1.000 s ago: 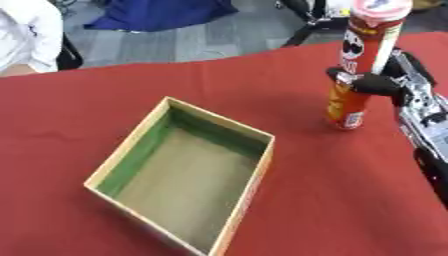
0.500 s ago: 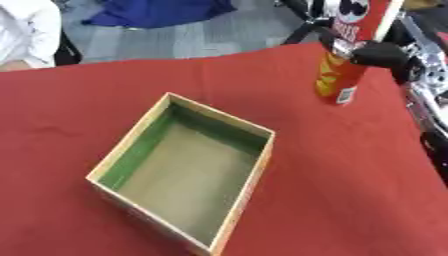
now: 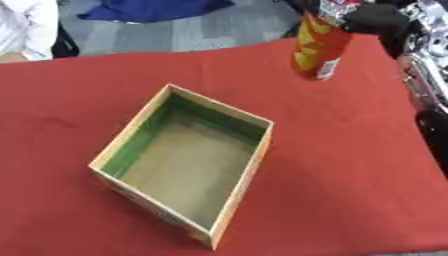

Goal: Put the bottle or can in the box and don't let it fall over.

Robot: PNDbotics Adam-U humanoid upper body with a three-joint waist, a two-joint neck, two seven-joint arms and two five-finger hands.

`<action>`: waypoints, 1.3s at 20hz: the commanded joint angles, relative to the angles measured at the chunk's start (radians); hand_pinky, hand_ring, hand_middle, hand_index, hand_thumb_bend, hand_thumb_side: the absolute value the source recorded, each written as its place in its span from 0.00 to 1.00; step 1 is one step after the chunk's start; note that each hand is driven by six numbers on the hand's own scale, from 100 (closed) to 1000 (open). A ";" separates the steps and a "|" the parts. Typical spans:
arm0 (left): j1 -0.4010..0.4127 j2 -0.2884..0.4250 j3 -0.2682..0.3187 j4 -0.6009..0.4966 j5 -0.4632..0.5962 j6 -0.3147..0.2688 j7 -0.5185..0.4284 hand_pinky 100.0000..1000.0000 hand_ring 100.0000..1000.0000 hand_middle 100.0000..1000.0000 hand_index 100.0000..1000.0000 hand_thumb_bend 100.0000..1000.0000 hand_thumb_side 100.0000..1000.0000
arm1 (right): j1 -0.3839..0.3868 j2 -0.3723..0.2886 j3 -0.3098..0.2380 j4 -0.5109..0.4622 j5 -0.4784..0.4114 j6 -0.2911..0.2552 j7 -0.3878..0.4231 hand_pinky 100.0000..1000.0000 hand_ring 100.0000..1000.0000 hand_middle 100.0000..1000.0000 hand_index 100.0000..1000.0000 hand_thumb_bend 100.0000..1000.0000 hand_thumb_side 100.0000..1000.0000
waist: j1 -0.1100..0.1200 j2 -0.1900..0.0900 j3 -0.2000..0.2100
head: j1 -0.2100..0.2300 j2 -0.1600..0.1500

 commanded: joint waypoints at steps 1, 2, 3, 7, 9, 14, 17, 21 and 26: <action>-0.005 0.043 0.003 -0.012 -0.006 0.000 -0.005 0.77 0.79 0.74 0.81 0.43 0.82 | -0.036 0.016 0.023 -0.077 -0.018 0.045 0.013 0.85 0.72 0.42 0.52 0.44 0.06 | -0.003 -0.021 0.000 | 0.005 0.009; -0.006 0.044 0.002 -0.012 -0.008 0.000 -0.005 0.77 0.78 0.74 0.81 0.43 0.81 | -0.041 0.025 0.031 -0.089 -0.020 0.056 0.018 0.85 0.72 0.42 0.52 0.45 0.06 | -0.004 -0.022 0.001 | 0.006 0.009; -0.007 0.045 0.002 -0.013 -0.012 0.000 -0.005 0.77 0.78 0.74 0.81 0.43 0.81 | -0.046 0.037 0.040 -0.096 -0.022 0.067 0.026 0.85 0.72 0.42 0.53 0.45 0.06 | -0.006 -0.023 0.002 | 0.006 0.009; -0.007 0.043 0.000 -0.012 -0.021 0.002 -0.007 0.77 0.78 0.74 0.81 0.43 0.81 | -0.060 0.087 0.073 -0.101 -0.021 0.089 0.052 0.85 0.72 0.42 0.53 0.45 0.06 | -0.009 -0.023 0.006 | 0.003 0.009; -0.007 0.043 0.000 -0.012 -0.024 0.002 -0.007 0.77 0.78 0.74 0.81 0.43 0.81 | -0.066 0.112 0.092 -0.098 -0.016 0.096 0.067 0.84 0.72 0.42 0.53 0.45 0.06 | -0.011 -0.023 0.009 | 0.000 0.010; -0.008 0.042 0.000 -0.013 -0.024 0.003 -0.008 0.77 0.78 0.74 0.81 0.43 0.81 | -0.068 0.171 0.147 -0.085 0.006 0.111 0.112 0.84 0.71 0.42 0.53 0.45 0.06 | -0.015 -0.020 0.014 | -0.007 0.009; -0.009 0.042 -0.001 -0.014 -0.024 0.004 -0.009 0.77 0.78 0.74 0.81 0.43 0.81 | -0.066 0.202 0.180 -0.075 0.019 0.120 0.136 0.84 0.71 0.42 0.53 0.45 0.06 | -0.017 -0.020 0.016 | -0.012 0.007; -0.011 0.043 -0.002 -0.015 -0.024 0.004 -0.009 0.77 0.78 0.74 0.81 0.43 0.81 | -0.056 0.236 0.225 -0.058 0.031 0.135 0.165 0.84 0.71 0.42 0.53 0.46 0.05 | -0.019 -0.018 0.018 | -0.016 0.007; -0.011 0.042 -0.001 -0.015 -0.023 0.005 -0.008 0.77 0.78 0.74 0.81 0.43 0.81 | -0.037 0.253 0.249 -0.036 0.045 0.123 0.174 0.84 0.72 0.43 0.53 0.46 0.05 | -0.020 -0.014 0.020 | -0.015 0.005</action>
